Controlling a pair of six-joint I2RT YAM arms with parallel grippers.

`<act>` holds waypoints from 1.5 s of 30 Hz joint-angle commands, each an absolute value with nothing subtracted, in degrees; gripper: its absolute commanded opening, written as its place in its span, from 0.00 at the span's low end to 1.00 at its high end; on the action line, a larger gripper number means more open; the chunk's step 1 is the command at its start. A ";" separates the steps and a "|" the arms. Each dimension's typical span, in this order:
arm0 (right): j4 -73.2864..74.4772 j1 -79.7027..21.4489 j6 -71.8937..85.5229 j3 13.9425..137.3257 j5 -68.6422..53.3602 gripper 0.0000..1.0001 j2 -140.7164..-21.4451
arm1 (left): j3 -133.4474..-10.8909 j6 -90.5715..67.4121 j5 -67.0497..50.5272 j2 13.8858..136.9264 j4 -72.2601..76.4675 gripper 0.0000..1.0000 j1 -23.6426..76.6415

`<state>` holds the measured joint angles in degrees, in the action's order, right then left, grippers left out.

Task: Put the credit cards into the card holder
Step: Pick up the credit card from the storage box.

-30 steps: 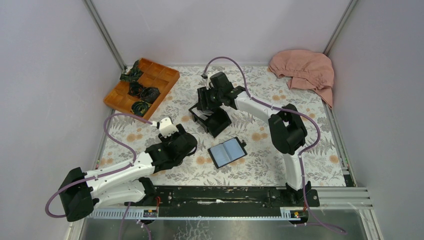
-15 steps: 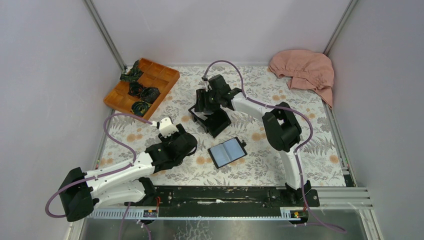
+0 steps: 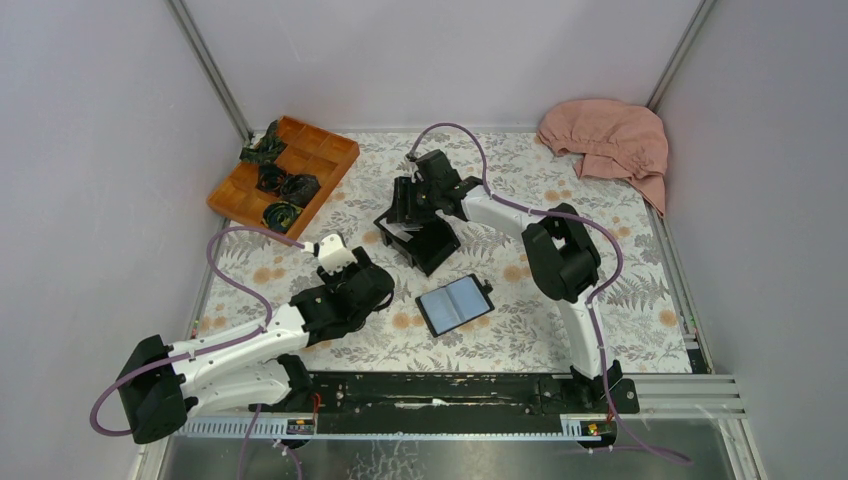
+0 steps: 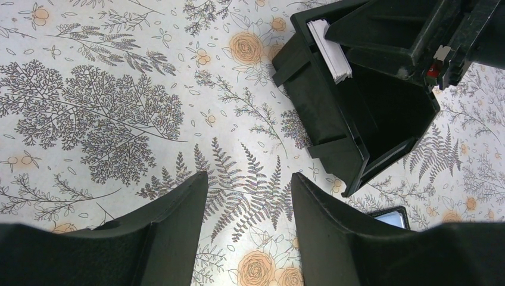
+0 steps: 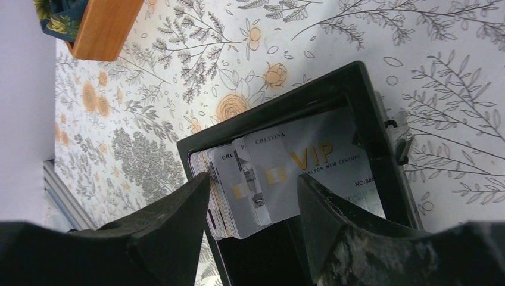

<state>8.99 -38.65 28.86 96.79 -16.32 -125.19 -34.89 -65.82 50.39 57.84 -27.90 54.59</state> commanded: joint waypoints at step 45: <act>13.43 -39.64 26.71 102.23 -17.31 0.68 -125.39 | -35.16 -64.51 53.36 56.34 -27.01 0.61 53.84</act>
<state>11.44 -39.16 28.77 97.97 -18.50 -123.09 -34.89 -64.95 50.65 57.45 -27.86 54.26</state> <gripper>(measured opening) 0.668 0.611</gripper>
